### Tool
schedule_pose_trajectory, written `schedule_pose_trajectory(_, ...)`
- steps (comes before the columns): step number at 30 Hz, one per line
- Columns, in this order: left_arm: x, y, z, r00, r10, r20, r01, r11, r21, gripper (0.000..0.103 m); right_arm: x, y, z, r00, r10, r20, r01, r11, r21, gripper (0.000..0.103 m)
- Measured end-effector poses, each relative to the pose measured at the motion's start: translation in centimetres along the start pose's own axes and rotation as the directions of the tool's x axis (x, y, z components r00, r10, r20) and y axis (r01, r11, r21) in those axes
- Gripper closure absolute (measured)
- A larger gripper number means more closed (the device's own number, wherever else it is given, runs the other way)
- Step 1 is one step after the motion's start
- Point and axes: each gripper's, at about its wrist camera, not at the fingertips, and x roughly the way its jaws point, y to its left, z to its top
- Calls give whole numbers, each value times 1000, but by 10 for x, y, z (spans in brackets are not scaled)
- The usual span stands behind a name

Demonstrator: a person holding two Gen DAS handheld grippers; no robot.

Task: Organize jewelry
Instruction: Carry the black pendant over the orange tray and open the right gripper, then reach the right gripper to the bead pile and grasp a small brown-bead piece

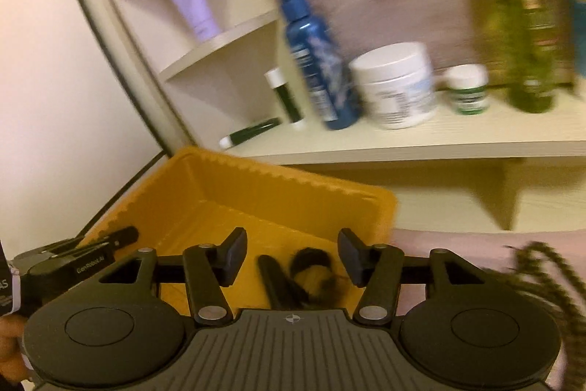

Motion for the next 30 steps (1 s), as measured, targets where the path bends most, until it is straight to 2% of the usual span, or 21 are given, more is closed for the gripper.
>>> schedule_pose_trajectory(6, 0, 0, 0, 1000, 0, -1, 0, 1000, 1, 83, -44, -30, -13, 994, -108, 15, 107, 992, 63, 48)
schedule_pose_trajectory(12, -1, -2, 0, 1000, 4, 0, -4, 1000, 16, 83, -80, -54, -31, 973, -229, 4, 227, 968, 104, 48)
schedule_pose_trajectory(16, -2, -2, -1, 1000, 5, 1, -5, 1000, 25, 83, -93, -62, -40, 962, -271, -26, 272, 957, 98, 48)
schedule_pose_trajectory(30, -5, -1, 0, 1000, -5, 3, 5, 999, 37, 84, -106, -62, -58, 948, -298, -114, 305, 951, 47, 48)
